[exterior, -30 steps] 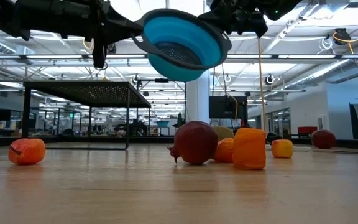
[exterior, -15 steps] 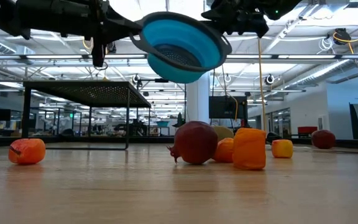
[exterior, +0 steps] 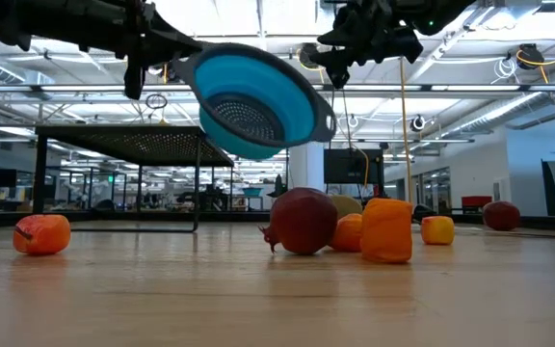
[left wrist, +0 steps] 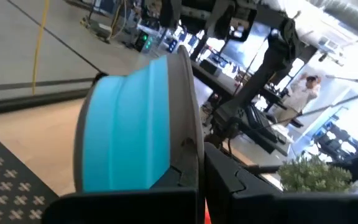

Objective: Pick & Place Fruit
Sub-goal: Put the blue strainer bowl on the shelf

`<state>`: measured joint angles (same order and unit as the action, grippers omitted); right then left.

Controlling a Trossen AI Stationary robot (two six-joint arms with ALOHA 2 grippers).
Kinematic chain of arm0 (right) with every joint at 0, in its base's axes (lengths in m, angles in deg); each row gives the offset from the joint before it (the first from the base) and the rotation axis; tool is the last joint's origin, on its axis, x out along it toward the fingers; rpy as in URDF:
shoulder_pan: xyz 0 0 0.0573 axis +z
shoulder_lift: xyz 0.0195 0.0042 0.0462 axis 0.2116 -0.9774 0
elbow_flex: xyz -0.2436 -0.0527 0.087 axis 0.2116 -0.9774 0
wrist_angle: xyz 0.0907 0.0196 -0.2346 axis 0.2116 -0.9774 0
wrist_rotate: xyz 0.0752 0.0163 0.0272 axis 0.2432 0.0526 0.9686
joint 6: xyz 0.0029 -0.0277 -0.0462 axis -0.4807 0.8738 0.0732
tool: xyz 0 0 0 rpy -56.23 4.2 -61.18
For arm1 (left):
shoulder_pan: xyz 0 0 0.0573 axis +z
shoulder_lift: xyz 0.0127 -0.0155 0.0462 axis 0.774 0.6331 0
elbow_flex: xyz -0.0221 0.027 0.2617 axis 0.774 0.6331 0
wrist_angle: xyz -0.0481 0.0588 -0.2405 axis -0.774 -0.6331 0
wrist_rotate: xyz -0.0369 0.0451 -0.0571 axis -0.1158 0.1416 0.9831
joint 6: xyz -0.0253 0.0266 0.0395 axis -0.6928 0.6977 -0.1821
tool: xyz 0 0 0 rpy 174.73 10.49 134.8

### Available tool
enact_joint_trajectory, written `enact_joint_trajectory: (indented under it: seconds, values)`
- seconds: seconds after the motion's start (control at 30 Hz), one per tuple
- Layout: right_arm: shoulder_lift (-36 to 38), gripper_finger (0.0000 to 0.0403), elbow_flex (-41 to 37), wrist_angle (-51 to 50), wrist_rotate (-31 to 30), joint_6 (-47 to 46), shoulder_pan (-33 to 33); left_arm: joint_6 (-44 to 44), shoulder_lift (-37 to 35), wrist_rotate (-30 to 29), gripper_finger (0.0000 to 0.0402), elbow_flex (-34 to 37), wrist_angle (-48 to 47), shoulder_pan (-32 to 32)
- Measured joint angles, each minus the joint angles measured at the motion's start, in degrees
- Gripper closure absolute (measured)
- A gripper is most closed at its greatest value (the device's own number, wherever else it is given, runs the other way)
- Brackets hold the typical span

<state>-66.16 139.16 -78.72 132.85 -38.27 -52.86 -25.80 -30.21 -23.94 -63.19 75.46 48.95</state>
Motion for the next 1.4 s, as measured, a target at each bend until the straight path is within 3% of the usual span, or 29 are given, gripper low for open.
enact_joint_trajectory:
  seconds: [0.2, 0.4, 0.7, 1.1, 1.4]
  values:
    - [0.00, 0.0224, 0.00, -0.08, 0.08, 0.16, -1.37, 0.23, -4.01, 0.77, 0.0401, 0.00, -0.38, 2.74]
    - [0.00, 0.0219, 0.00, -0.14, 0.12, 0.22, -1.37, -0.56, -8.84, 5.79, 0.0401, 0.00, -0.18, 7.93]
    - [0.00, 0.0218, 0.00, -0.79, 0.31, 0.11, -1.26, -8.66, -14.83, 15.74, 0.0401, 0.00, -0.01, 21.92]
    - [0.00, 0.0218, 0.00, -1.80, 3.12, -1.03, -1.25, -23.54, -15.13, 26.33, 0.0401, 0.00, 3.53, 41.91]
    - [0.00, 0.0222, 0.00, -1.90, 4.86, -2.67, -1.24, -33.80, -15.09, 30.60, 0.0401, 0.00, 1.51, 52.13]
